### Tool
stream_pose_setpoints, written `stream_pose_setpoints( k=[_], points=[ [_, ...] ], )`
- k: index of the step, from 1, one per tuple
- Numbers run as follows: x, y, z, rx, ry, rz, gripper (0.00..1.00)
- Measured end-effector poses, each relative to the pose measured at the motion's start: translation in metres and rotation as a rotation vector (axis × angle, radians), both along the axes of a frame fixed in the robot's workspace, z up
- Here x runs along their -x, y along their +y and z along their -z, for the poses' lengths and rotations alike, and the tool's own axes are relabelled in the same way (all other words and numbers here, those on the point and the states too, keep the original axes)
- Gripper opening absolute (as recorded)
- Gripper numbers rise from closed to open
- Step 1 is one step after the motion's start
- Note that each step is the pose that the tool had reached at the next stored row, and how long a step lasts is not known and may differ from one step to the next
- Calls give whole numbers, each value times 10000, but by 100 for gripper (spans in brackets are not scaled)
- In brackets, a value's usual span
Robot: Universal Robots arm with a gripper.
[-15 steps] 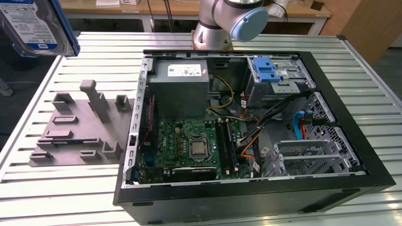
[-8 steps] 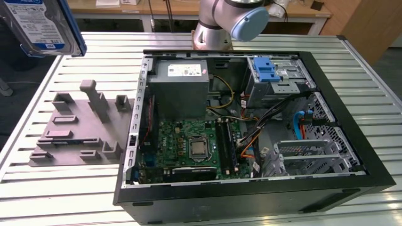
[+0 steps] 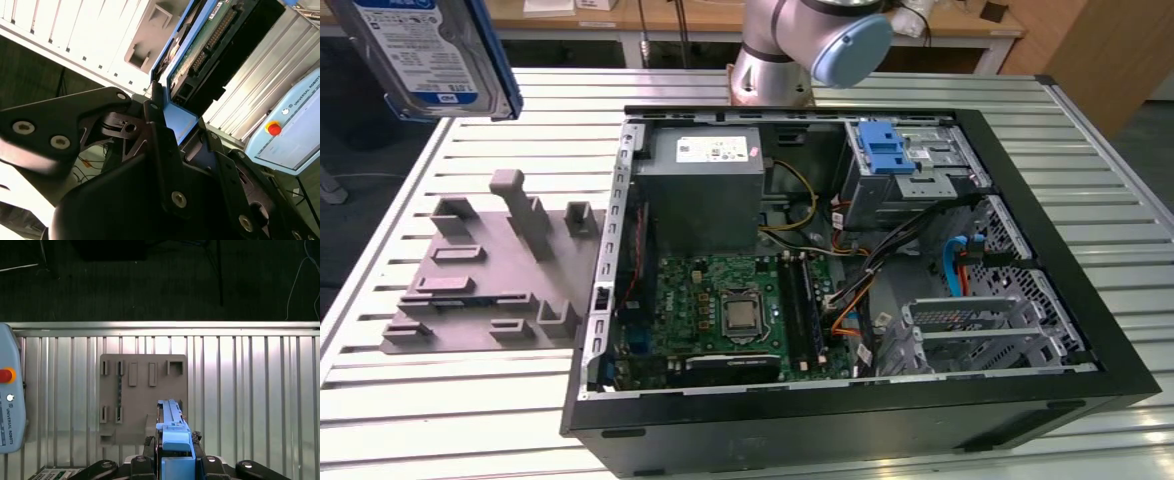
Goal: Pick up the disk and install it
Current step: 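Pick up the disk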
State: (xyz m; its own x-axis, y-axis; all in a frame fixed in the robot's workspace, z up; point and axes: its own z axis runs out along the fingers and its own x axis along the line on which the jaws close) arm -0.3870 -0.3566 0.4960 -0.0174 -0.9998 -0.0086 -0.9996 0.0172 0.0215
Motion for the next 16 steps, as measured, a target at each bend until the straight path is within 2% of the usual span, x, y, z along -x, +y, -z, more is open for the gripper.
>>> stream_pose_setpoints(
  k=[8,16],
  points=[
    [-166,0,0,0,0,-1,36],
    [-289,0,0,0,-1,-1,36]
  ],
)
